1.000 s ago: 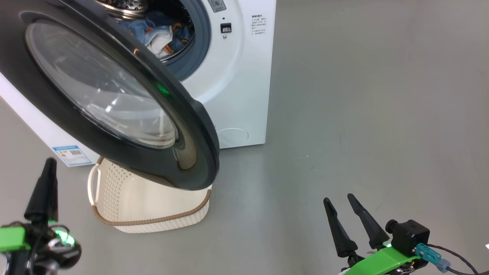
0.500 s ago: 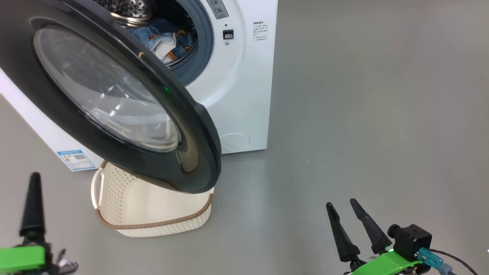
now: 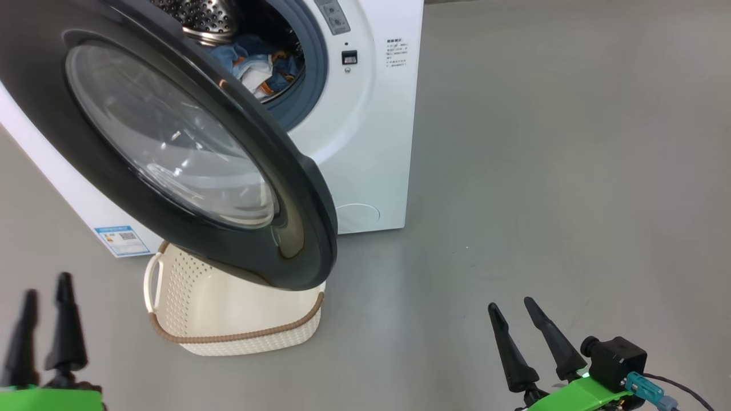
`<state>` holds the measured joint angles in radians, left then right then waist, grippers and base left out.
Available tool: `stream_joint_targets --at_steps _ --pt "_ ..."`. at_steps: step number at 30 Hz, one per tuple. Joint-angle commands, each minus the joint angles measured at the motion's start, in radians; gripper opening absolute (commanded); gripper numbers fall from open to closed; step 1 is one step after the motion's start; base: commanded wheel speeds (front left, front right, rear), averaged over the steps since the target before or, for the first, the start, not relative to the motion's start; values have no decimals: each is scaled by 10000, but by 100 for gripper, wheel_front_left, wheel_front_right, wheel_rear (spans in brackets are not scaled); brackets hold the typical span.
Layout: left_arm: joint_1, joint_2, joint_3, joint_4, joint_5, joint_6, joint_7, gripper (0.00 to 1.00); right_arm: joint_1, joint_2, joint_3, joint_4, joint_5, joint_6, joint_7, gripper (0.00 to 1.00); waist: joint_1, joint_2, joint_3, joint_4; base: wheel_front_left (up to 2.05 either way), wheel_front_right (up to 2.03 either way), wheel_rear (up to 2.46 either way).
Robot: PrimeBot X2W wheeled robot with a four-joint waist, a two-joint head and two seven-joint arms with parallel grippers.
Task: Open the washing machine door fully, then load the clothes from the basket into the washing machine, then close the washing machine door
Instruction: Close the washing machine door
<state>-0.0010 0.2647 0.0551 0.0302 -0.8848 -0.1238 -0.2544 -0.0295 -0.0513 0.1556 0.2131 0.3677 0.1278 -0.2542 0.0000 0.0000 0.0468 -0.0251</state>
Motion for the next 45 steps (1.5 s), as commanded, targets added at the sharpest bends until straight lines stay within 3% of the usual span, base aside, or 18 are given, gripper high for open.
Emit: stream_joint_targets --at_steps 1,8,16,29,45 --pt "-292 168 639 -339 626 -69 -69 100 -56 11 249 -298 -114 29 -76 100 0 0 24 -2 0 0 0" --pt "-38 -159 1094 -804 3183 -69 -72 100 -74 11 220 -366 -96 29 -76 100 0 0 76 -65 0 0 0" --pt "398 -71 627 -646 4898 -69 -73 100 -47 11 155 -450 -140 29 -76 100 0 0 92 -91 0 0 0" --pt "714 -470 477 -126 5983 -69 -73 100 -75 11 123 -494 -253 29 -76 100 0 0 133 -74 0 0 0" --pt "832 -803 763 637 6482 -69 -74 100 -13 11 53 -547 -449 29 -76 100 0 0 -27 -125 0 0 0"
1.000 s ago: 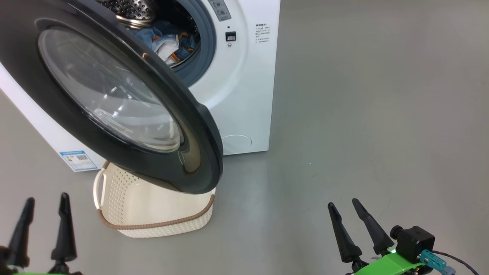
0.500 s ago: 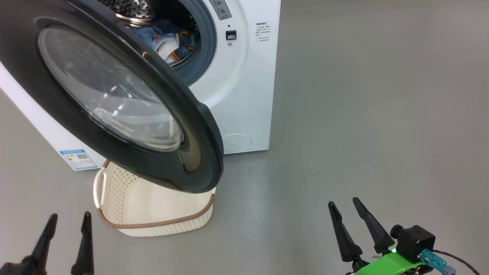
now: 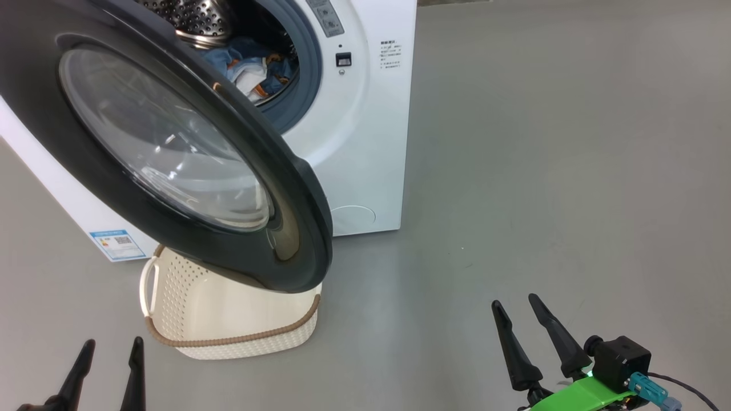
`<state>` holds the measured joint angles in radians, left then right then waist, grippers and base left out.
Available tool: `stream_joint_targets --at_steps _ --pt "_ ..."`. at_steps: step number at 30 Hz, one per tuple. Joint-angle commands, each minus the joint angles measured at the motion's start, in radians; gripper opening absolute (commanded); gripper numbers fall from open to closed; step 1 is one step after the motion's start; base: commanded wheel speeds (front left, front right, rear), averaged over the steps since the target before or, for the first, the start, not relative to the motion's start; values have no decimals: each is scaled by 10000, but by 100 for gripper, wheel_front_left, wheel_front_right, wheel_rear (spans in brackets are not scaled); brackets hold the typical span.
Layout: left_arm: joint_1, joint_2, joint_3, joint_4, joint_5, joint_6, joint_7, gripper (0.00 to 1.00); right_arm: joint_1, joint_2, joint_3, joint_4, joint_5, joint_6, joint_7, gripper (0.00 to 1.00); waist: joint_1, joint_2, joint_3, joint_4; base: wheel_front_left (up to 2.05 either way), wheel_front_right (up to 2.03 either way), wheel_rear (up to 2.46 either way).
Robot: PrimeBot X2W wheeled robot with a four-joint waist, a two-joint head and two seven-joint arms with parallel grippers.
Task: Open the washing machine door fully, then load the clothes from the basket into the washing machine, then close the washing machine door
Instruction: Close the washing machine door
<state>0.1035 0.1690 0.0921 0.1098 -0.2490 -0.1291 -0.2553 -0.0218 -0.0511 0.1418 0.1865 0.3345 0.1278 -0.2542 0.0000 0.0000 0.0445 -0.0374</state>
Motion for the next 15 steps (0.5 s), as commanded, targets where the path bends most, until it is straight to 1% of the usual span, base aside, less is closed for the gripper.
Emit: stream_joint_targets --at_steps 1,15 --pt "-210 131 401 -129 140 -15 -64 100 -87 9 186 -287 -128 29 -76 100 0 0 -3 -1 0 0 0" --pt "-209 -181 631 -4 227 -15 -64 100 -80 9 149 -250 -216 29 -76 100 0 0 -23 32 0 0 0"
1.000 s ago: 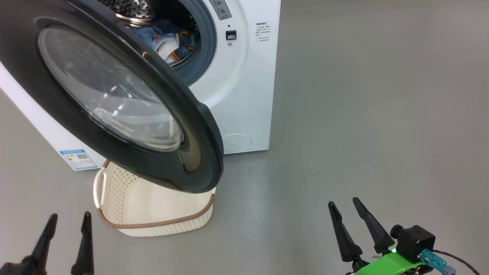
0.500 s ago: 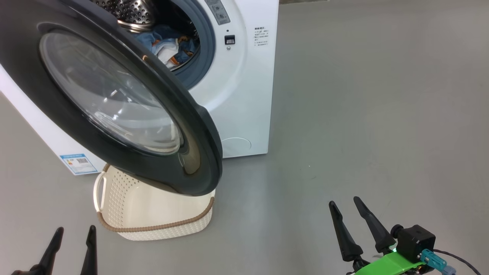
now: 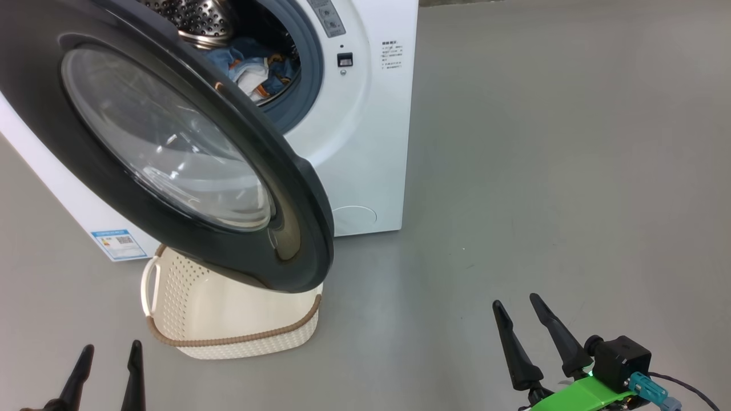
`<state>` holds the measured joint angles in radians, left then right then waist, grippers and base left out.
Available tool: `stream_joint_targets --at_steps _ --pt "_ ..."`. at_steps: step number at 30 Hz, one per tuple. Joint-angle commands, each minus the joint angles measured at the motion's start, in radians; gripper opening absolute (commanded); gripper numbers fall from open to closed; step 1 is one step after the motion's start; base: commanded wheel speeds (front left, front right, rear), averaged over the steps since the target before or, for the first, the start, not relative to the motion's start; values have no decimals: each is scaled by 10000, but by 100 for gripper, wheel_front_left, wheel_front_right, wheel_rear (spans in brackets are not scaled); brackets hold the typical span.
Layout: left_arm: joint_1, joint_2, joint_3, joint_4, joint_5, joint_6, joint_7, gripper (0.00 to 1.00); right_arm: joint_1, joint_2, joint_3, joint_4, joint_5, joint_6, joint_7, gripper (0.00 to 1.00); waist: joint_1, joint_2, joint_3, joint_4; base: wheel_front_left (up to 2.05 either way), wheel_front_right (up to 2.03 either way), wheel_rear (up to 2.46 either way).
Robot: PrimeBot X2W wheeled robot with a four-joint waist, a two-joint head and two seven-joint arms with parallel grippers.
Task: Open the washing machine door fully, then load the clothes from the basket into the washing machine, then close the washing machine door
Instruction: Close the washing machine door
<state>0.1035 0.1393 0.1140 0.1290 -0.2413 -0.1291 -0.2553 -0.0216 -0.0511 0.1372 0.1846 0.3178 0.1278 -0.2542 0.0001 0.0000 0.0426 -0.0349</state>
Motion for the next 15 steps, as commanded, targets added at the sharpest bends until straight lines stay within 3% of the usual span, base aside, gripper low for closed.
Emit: stream_joint_targets --at_steps 1,14,15 --pt "-211 99 435 -192 165 -15 -64 100 -79 9 194 -230 -51 29 -76 100 -1 0 -5 11 0 0 0" --pt "-214 -59 600 -194 222 -15 -64 100 -48 9 224 -108 -4 29 -76 100 -1 0 -123 70 0 0 0" --pt "-202 -69 586 -185 218 -15 -64 100 -38 9 224 -90 -3 29 -76 70 -1 0 -147 77 0 0 0"
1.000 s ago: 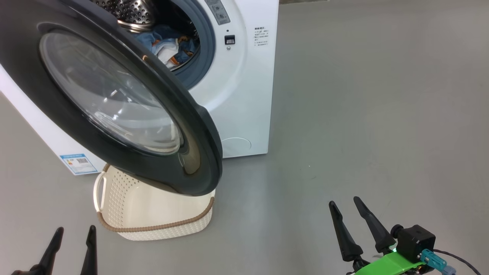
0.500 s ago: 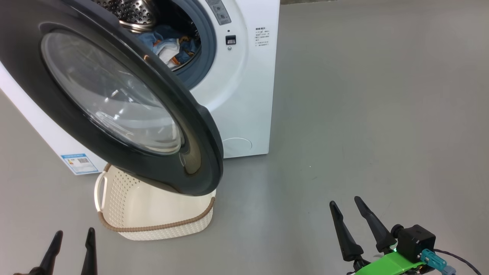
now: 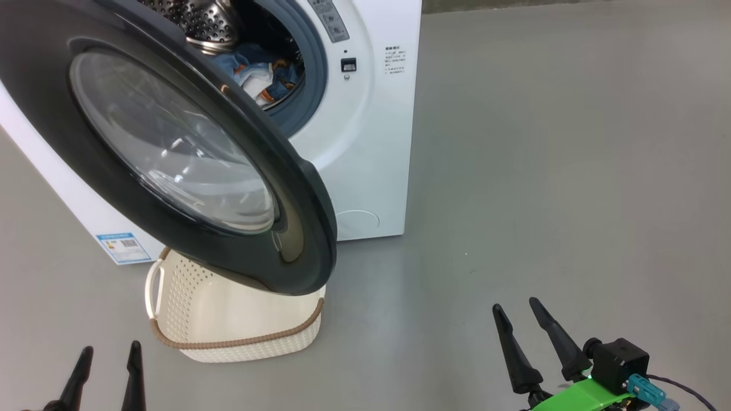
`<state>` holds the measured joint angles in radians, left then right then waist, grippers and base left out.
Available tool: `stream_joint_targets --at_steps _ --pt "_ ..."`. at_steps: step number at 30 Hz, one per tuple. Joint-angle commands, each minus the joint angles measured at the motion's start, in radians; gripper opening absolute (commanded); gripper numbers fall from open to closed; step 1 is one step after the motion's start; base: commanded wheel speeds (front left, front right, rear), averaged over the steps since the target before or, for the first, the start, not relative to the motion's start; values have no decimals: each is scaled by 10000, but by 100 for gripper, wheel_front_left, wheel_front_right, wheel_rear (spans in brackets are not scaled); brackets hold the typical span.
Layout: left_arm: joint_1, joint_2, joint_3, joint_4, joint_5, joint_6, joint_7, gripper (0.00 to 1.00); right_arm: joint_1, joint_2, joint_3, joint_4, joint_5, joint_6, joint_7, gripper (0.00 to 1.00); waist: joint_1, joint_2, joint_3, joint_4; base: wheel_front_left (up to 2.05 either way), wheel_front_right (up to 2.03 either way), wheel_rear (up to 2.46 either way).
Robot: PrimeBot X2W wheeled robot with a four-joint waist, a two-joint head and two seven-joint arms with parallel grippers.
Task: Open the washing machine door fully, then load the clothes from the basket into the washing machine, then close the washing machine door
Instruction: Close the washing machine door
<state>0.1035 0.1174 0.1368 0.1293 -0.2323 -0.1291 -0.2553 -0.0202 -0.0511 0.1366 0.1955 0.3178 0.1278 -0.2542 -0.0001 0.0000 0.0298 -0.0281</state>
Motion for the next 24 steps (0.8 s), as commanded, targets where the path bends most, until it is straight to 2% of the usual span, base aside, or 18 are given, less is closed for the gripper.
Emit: stream_joint_targets --at_steps 1,2,8,12,19,24 --pt "-190 143 340 -177 124 -15 -64 100 -37 9 234 -166 18 29 -76 33 1 0 -42 17 0 0 0" --pt "-181 132 334 -164 114 -15 -64 100 -25 9 214 -143 44 29 -76 0 1 0 -63 24 0 0 0" --pt "-161 79 310 -147 78 -15 -64 100 15 9 88 -43 298 29 -76 0 1 0 -123 81 0 0 0" --pt "-162 88 310 -202 30 -15 -64 100 -102 9 -251 -557 334 29 -76 0 1 0 -114 100 0 0 0" --pt "-180 121 316 -281 -28 -15 -65 100 -632 9 -426 -2828 633 29 -76 0 1 0 1 81 0 0 0" --pt "-255 150 268 -246 -90 -15 -65 100 -1315 9 404 -4499 218 29 -76 0 1 0 45 120 0 0 0"
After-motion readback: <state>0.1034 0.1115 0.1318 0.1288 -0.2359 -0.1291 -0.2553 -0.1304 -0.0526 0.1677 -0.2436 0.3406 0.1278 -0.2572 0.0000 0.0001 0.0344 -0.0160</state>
